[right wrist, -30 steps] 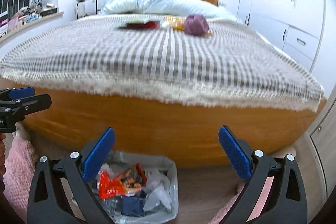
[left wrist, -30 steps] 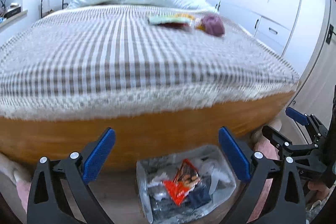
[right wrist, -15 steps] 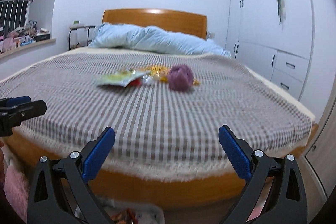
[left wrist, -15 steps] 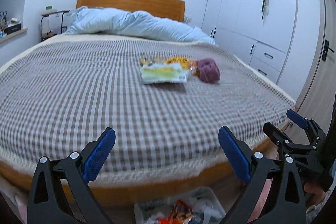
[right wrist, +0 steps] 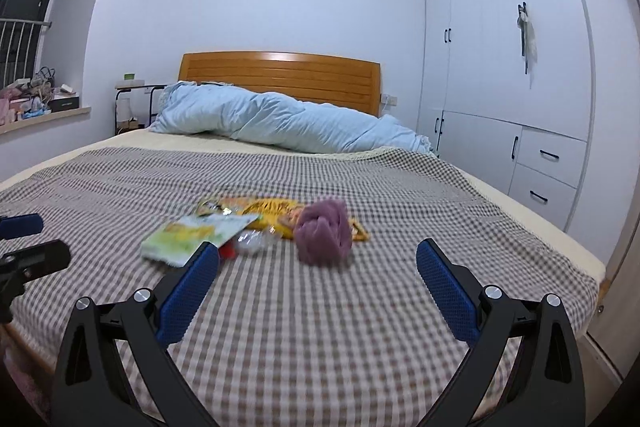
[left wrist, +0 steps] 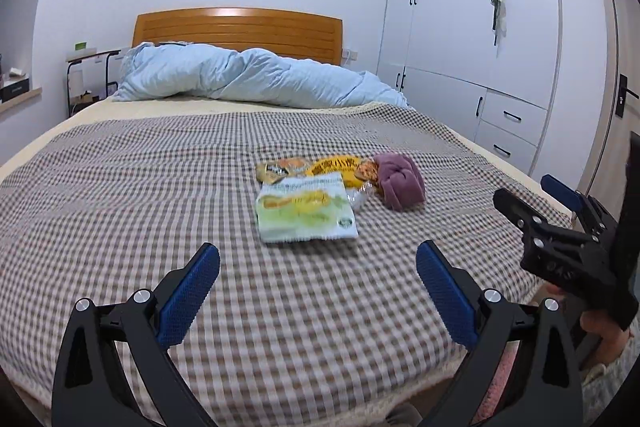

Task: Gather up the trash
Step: 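Grasp the purple towel with the right tool and lift it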

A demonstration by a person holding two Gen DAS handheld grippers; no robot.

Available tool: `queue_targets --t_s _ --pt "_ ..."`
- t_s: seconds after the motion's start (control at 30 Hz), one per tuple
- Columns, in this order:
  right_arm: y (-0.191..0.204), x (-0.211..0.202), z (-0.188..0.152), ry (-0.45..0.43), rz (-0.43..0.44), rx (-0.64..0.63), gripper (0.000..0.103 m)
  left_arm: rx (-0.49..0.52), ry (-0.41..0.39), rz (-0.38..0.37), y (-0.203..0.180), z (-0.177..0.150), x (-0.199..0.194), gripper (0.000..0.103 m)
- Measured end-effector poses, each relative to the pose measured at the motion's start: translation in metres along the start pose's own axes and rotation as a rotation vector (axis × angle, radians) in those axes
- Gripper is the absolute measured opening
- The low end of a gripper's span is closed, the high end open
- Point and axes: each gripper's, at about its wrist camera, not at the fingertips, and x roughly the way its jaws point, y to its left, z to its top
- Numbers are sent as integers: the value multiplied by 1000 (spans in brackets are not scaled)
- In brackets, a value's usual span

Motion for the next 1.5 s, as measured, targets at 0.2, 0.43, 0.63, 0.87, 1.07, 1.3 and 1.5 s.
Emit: queue_targets --t_s 0.2,0.43,0.63,0.87,1.07,1.3,1.5 --pt "-7 51 14 41 -17 27 95 18 -20 16 5 27 30 95" --pt "-6 100 27 56 -58 48 95 3 -54 61 17 52 70 95" --pt "-2 143 26 82 -68 74 95 -46 -44 124 32 58 121 95" --pt "12 197 4 253 -153 37 95 -71 99 124 38 37 170 95" --pt "8 216 -3 338 -139 61 95 -30 99 98 31 31 170 94" --pt "8 245 -13 488 -119 61 49 -38 90 95 32 32 170 94" --pt "4 224 -9 386 -123 103 39 -46 105 98 33 32 175 94"
